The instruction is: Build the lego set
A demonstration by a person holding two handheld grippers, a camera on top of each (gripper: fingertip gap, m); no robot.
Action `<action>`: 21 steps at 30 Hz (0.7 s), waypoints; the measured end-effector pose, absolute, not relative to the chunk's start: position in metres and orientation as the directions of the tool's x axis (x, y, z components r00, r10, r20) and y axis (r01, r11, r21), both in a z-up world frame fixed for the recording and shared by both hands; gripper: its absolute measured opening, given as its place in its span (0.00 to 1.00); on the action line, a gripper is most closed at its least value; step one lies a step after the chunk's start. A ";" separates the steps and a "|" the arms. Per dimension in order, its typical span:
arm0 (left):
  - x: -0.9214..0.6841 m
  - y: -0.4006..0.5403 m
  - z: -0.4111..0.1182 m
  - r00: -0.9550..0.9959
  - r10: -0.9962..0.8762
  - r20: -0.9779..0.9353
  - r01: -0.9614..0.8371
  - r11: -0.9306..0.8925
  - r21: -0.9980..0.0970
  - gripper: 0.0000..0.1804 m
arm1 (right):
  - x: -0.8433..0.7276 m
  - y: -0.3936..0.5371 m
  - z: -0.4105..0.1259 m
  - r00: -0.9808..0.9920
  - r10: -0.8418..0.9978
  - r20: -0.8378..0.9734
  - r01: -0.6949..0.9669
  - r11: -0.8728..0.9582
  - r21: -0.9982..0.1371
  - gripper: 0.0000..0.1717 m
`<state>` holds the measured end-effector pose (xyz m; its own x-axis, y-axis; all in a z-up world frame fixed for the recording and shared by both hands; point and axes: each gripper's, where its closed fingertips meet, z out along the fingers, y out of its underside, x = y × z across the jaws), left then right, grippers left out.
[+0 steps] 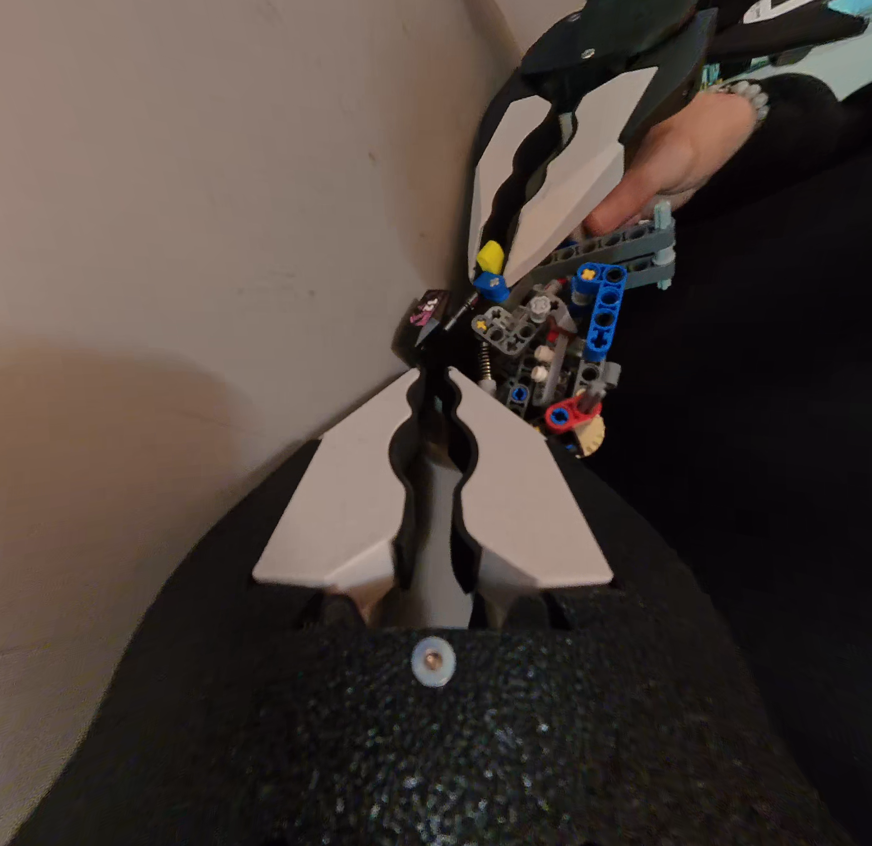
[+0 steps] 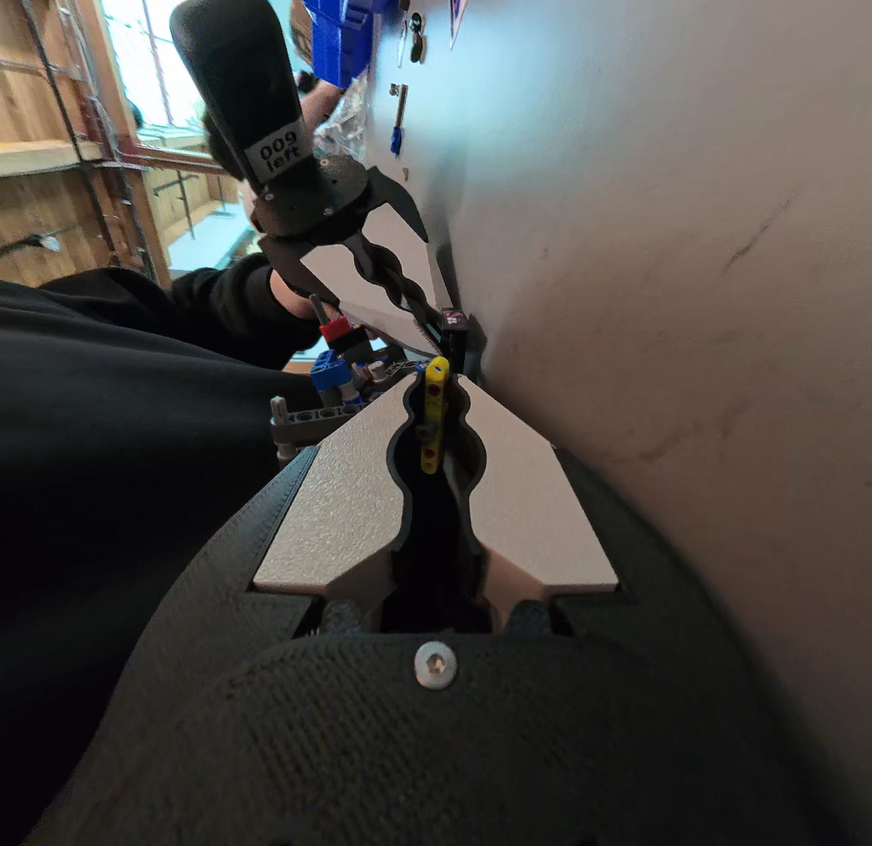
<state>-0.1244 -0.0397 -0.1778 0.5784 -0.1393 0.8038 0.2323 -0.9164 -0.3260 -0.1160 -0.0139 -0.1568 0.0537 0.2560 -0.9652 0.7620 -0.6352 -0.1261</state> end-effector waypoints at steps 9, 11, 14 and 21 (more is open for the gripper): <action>-0.124 -0.032 -0.175 0.612 -0.101 0.784 0.308 -0.883 -0.354 0.01 | -0.107 -0.009 -0.158 0.141 0.271 -0.952 0.765 -0.641 -0.069 0.04; -0.126 -0.031 -0.174 0.647 -0.106 0.755 0.298 -0.876 -0.379 0.01 | -0.107 -0.007 -0.156 0.150 0.245 -0.958 0.749 -0.661 -0.052 0.06; -0.128 -0.028 -0.172 0.710 -0.135 0.691 0.249 -0.870 -0.426 0.01 | -0.106 -0.006 -0.155 0.159 0.221 -0.962 0.739 -0.672 -0.033 0.07; -0.131 -0.026 -0.174 0.749 -0.105 0.654 0.246 -0.873 -0.422 0.01 | -0.111 -0.004 -0.161 0.122 0.280 -0.952 0.738 -0.667 -0.102 0.07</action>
